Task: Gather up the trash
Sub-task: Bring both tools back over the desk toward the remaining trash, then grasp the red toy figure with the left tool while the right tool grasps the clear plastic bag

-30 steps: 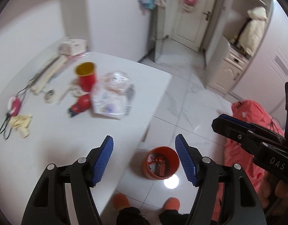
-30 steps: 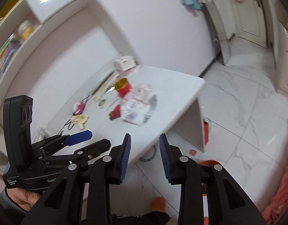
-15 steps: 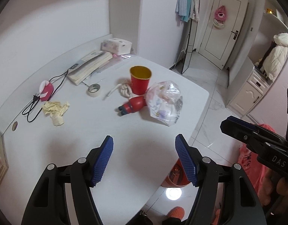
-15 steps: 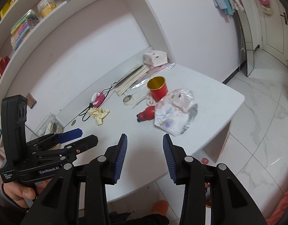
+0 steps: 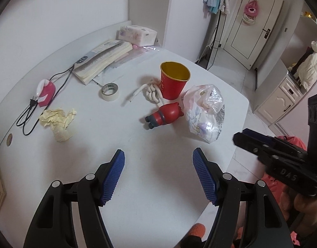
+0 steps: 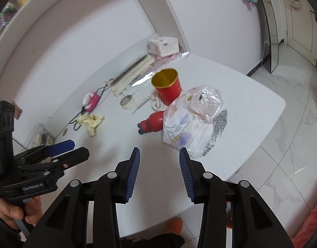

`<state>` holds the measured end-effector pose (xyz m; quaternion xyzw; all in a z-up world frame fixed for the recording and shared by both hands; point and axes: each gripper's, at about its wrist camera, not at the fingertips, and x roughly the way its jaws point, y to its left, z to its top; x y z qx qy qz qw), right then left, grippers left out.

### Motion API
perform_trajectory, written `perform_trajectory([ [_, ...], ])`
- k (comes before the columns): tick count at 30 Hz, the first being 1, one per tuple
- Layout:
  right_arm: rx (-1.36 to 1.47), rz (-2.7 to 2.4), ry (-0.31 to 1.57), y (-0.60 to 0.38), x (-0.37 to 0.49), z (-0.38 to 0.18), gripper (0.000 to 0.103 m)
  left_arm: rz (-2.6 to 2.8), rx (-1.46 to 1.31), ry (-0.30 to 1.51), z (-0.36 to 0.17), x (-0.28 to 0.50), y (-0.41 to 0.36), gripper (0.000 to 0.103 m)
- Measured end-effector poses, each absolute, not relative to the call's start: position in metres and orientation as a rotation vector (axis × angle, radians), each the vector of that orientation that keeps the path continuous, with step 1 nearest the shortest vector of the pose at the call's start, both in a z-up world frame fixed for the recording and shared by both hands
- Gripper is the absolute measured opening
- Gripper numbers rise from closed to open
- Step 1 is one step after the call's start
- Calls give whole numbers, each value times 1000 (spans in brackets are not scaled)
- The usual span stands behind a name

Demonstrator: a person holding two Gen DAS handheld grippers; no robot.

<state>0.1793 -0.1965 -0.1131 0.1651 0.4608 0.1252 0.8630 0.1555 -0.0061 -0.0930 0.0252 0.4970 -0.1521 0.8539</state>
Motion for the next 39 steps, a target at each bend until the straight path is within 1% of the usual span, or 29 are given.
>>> perform_trajectory([
  [3,292,256,981,-183,197,-125,41,-327,35,1068,-102,170,-1,69],
  [8,104,190,988,-153,226,-145,41,-342,52,1100,-120,193,6,69],
  [11,37,162,980,-140,236,-158,50,-350,58,1108,-129,209,11,69],
  [16,-64,107,1000,-123,251,-181,50,-363,65,1124,-138,229,20,69],
  [17,-68,93,1010,-123,254,-185,48,-368,70,1128,-139,231,19,69],
  [19,-56,65,1021,-127,255,-190,27,-386,87,1130,-142,235,16,69],
  [20,-38,60,1031,-131,256,-193,21,-401,96,1130,-143,238,12,69],
  [21,-20,59,1038,-135,256,-194,7,-418,104,1129,-144,240,8,69],
  [22,-2,56,1041,-140,255,-195,4,-429,109,1128,-145,242,4,69],
  [25,74,47,1040,-158,251,-193,1,-476,139,1128,-150,248,-11,69],
  [31,180,-4,1023,-186,237,-182,1,-560,232,1129,-168,257,-41,69],
  [39,257,-8,1007,-196,226,-179,1,-595,288,1140,-186,265,-58,68],
])
